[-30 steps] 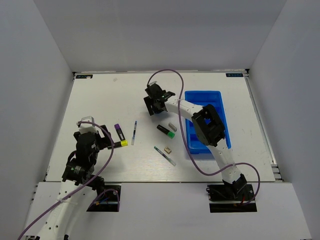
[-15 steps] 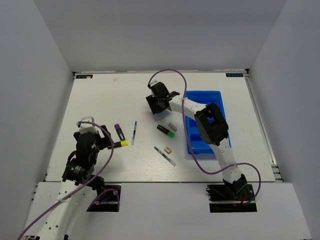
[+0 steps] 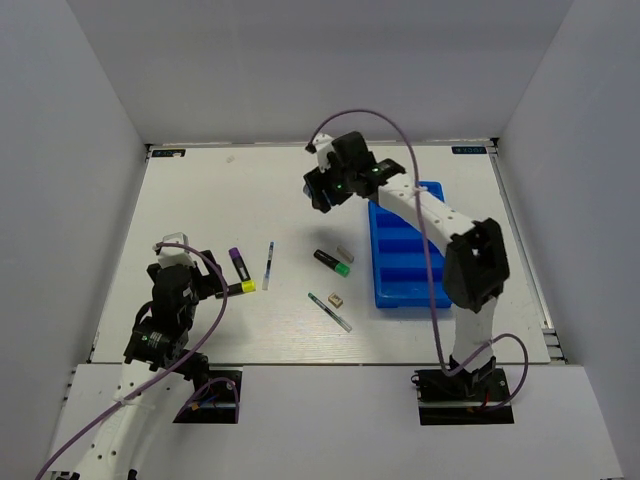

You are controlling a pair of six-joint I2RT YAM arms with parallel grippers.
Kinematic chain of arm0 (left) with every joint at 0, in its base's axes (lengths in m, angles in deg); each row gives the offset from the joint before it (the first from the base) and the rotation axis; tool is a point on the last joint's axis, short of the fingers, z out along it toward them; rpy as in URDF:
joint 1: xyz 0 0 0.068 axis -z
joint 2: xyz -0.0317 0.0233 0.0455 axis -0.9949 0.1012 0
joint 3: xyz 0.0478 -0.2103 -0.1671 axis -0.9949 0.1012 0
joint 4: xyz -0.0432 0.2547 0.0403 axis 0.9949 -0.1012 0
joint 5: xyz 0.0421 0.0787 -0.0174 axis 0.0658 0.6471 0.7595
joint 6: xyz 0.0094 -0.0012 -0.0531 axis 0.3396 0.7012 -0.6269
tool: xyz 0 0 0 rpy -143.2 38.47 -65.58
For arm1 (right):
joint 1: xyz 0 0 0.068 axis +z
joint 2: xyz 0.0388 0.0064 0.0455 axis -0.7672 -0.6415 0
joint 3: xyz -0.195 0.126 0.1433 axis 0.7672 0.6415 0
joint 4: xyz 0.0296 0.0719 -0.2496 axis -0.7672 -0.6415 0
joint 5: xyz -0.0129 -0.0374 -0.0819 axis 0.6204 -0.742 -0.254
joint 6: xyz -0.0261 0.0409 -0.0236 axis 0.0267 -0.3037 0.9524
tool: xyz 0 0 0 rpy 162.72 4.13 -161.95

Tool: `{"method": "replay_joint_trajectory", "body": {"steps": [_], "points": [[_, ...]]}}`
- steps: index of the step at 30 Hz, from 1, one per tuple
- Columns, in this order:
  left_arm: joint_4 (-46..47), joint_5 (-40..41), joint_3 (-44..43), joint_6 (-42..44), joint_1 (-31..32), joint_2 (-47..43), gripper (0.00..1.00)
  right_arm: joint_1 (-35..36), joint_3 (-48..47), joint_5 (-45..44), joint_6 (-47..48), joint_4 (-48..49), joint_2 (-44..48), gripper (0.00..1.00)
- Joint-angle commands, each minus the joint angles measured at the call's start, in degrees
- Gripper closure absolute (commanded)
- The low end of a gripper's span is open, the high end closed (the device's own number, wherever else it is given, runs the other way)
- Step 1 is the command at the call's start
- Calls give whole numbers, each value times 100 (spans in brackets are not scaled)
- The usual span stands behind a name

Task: Sort the stationery into containers
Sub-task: Pick up the stationery from the center of the board, then place the stationery in the storage box.

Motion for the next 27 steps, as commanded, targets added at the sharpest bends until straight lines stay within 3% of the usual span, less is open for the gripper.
{"method": "replay_joint_trajectory", "body": {"steps": [1,6,7,8,12,16,19,27], "points": [[-18,-100,-83,29,-26,-53,2,-130,42,137,1174,-243,891,100],[0,-197,-92,20,-26,-26,2,-447,929,-898,2652,-279,1744,100],[0,-232,-75,29,-35,-26,2,-648,1096,-1031,3498,-140,2084,100],[0,-267,-92,29,-26,0,2,-728,1672,-1093,3715,71,2192,100],[17,-320,-75,20,-35,26,2,-1387,2528,-474,5087,415,2851,100],[-9,-346,-75,38,-35,79,2,-2246,2346,529,6018,-67,2774,100],[-9,-338,-83,46,-35,105,2,-2529,1802,1398,6134,-673,2537,100],[-27,-302,-83,55,-26,158,2,-2847,1134,1868,7031,-1578,1510,100]]}}
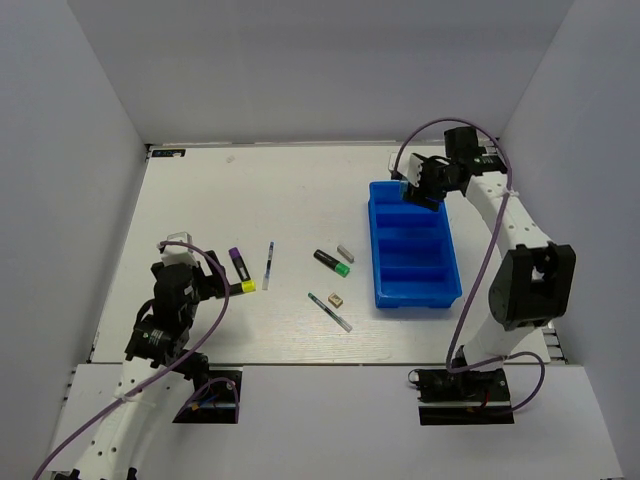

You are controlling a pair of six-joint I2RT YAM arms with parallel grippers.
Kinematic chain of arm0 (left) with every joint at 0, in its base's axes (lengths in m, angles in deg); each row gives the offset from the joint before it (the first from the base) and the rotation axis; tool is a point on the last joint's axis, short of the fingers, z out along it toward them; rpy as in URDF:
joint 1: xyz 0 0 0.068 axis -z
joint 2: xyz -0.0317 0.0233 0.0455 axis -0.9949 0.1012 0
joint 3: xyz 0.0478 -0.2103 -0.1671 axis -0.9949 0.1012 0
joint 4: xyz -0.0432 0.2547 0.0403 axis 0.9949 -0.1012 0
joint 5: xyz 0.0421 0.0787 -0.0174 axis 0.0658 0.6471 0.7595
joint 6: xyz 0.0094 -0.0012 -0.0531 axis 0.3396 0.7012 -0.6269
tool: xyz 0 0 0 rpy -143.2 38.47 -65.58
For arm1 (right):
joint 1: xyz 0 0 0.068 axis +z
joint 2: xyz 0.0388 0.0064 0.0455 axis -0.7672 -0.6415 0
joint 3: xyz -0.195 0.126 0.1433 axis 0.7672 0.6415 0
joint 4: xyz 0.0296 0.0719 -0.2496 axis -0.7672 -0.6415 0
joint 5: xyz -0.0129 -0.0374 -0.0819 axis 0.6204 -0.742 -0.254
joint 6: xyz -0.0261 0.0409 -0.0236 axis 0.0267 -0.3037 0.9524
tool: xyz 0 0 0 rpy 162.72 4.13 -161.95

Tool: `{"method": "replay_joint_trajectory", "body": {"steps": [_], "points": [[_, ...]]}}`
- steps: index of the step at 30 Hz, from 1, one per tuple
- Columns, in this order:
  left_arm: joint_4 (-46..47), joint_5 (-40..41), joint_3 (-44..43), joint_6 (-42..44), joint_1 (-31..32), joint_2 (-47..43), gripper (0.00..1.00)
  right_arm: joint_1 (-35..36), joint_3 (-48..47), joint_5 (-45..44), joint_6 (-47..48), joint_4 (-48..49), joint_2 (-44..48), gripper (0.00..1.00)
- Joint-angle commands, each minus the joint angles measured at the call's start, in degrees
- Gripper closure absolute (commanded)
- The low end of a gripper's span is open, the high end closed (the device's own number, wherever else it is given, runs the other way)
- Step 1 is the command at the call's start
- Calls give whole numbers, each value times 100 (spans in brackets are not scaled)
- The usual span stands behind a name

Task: Sort the stationery into containers
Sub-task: Place the stationery in the storage box.

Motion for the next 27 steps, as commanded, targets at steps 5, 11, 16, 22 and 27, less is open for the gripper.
{"method": "replay_joint_trajectory", "body": {"steps": [5,11,16,22,27], "points": [[-24,-40,-75,51,-26,31,2,-84,-781,421,314,-515,-752,100],[-33,-40,-75,77,-26,66,2,-41,-279,52,-47,699,-892,100],[-16,-49,-92,86,-26,75,2,-58,-244,-80,-144,858,-1050,100],[-16,-93,-92,68,-35,163,2,-49,-296,-159,-12,647,-1270,97],[-7,-163,-92,95,-35,277,2,-58,-384,-335,-21,664,-1473,71]]}}
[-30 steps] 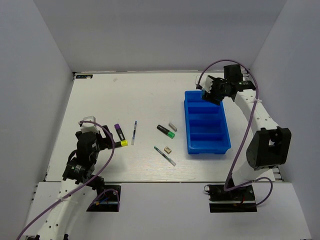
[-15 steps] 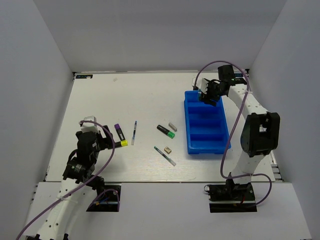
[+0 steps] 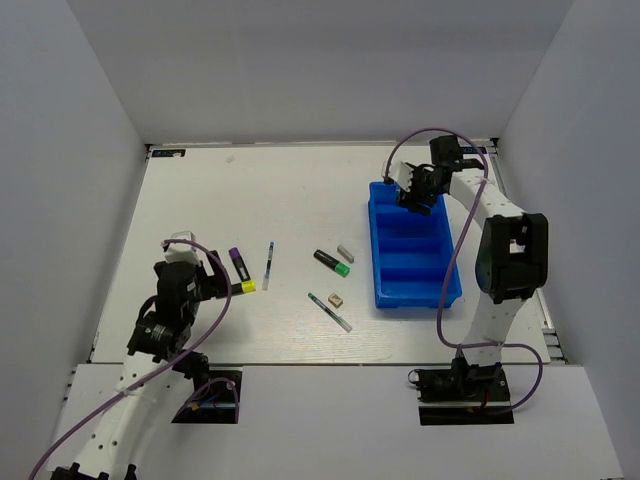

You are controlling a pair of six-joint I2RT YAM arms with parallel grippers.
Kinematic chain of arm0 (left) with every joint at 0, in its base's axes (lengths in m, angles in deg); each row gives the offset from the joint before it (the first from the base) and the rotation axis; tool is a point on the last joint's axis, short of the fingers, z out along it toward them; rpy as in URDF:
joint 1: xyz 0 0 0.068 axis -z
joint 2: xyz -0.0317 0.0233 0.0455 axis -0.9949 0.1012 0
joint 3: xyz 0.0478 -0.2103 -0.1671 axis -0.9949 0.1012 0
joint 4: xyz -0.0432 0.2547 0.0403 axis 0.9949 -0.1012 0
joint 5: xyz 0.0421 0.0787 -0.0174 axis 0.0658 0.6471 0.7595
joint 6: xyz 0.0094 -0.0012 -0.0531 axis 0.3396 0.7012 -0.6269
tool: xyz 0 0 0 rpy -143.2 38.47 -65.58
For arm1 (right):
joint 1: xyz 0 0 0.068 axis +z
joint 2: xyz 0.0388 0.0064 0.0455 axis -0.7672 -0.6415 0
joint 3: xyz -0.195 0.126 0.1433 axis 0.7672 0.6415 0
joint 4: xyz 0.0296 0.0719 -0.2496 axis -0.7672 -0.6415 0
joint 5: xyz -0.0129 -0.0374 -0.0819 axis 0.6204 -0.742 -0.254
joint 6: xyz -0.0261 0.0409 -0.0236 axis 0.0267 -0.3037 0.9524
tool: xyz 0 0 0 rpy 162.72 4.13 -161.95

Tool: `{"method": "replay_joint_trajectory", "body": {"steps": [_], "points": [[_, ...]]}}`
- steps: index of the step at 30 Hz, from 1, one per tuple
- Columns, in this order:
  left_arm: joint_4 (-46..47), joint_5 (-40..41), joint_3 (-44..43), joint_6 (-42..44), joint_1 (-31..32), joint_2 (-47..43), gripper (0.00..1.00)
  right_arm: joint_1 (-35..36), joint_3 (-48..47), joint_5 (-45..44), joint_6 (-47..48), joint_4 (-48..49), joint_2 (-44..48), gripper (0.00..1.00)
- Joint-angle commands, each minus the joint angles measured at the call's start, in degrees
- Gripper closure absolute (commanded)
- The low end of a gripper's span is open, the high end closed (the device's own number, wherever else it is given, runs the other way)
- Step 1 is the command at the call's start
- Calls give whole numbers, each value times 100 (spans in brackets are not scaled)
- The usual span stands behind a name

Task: Sort the stationery into containers
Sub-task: Place the stationery in the storage box.

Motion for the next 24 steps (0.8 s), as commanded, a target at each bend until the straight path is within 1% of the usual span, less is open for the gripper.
{"method": "replay_joint_trajectory", "body": {"steps": [1,3,4,5,6,12,13,17,19,21,24], "points": [[-16,-128,-92,53,-26,52,2,-32,-139,-62,6,203,-54,67],[-16,-155,-92,62,-35,70,2,-23,-96,-123,5,229,-45,57],[2,-189,-92,71,-17,87,2,-32,-87,-141,5,255,-45,47],[2,-199,-84,62,-35,114,2,-14,-61,-167,-3,247,-37,46],[19,-216,-75,71,-26,140,2,-32,-43,-159,-21,212,-11,33],[37,-436,-101,88,-26,325,2,-58,10,-168,-38,308,148,31],[28,-462,-92,88,-35,368,2,-67,1,-167,-12,308,157,13],[54,-576,-84,97,-35,439,2,-58,-86,-273,-3,335,104,13],[46,-577,-92,97,-35,474,2,-84,-104,-264,-29,308,113,10],[37,-638,-66,106,-35,483,2,-76,-78,-273,-30,282,130,10],[98,-743,-40,89,-35,518,2,-76,18,-203,-170,212,358,10]]}}
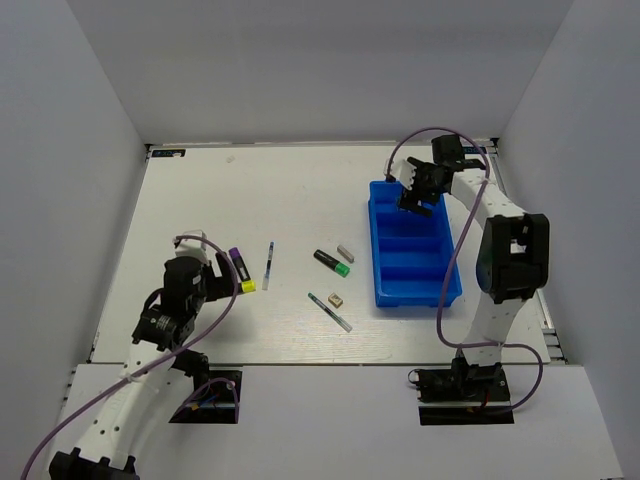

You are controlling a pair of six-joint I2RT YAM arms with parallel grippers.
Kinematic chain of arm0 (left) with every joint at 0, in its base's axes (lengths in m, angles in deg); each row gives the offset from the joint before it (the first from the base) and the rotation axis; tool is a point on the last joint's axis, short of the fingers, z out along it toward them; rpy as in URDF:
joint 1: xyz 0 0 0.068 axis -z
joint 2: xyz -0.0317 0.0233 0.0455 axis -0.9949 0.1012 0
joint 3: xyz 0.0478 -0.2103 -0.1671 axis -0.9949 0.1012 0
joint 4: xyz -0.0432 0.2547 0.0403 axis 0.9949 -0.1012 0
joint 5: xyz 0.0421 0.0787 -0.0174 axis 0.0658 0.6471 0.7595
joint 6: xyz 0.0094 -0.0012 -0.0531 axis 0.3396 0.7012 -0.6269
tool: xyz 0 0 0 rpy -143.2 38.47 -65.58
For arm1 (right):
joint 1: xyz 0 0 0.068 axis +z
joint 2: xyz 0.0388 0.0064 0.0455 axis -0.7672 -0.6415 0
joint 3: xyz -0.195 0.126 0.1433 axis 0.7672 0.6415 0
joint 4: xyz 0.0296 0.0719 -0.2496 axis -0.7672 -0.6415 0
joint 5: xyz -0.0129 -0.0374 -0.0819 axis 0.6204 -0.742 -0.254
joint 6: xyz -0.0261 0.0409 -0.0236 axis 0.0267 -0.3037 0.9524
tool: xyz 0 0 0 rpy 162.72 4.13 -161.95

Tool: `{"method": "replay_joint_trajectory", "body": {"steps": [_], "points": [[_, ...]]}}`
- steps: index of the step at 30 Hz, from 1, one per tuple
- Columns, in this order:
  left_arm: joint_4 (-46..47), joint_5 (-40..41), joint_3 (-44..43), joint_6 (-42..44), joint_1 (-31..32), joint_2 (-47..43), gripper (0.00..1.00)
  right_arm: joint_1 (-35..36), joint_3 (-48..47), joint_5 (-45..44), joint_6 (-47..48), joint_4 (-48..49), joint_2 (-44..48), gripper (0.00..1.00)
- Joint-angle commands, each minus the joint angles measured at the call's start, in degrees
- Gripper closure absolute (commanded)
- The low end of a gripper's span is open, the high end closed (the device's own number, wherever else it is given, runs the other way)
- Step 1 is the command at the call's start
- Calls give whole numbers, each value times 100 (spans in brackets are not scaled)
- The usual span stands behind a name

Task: Sort the stationery into containers
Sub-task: Place the stationery in the storage box, then pick up the pen from the center of the board.

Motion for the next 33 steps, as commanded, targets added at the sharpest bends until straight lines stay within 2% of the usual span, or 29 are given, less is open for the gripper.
{"method": "replay_joint_trajectory", "body": {"steps": [1,2,3,4,5,6,7,8,9,10,11,12,13,14,16,18,22,33], "points": [[133,-254,-13,3,-35,96,2,-23,88,197,-227,61,633,10],[151,-306,13,-6,-26,132,6,-41,115,259,-497,52,861,10],[204,-420,4,-84,-26,175,10,-58,159,286,-900,52,1125,16],[230,-473,-22,-163,-35,350,15,-67,316,329,-1104,113,1232,28],[274,-526,-65,-207,-26,473,27,-67,378,356,-1820,114,1511,51],[292,-631,-101,-243,-17,831,35,-59,597,391,-2106,122,1810,99],[275,-615,-301,-365,-17,992,42,-50,668,435,-2396,105,1961,100],[240,-580,-416,-427,-17,1141,57,-41,730,444,-3443,87,2371,100],[56,-353,-644,-497,-26,1708,61,-41,939,409,-3853,87,2506,100],[-24,-255,-933,-663,-17,1905,64,-41,1011,487,-4118,-61,2629,100],[-233,-106,-1214,-752,-26,2099,64,-41,1047,897,-4652,-297,2909,100],[-314,-27,-1365,-831,-17,2631,57,-41,1082,1032,-4770,-465,2972,60],[-410,9,-1584,-954,-9,2767,55,-41,1117,1216,-4963,-684,3034,29],[-446,70,-1778,-981,-26,2916,54,-32,1143,1818,-4982,-956,3226,12],[-377,150,-1999,-1104,-26,3443,45,-41,1301,2182,-5200,-1038,3481,10],[-315,264,-2087,-1209,0,3751,42,-50,1713,2237,-5412,-733,3640,16],[-394,325,-2438,-1288,0,4498,40,-50,1987,2246,-5571,-756,3905,26],[-60,449,-2834,-1394,18,5580,40,-85,2523,2272,-5852,-669,4291,26]]}}
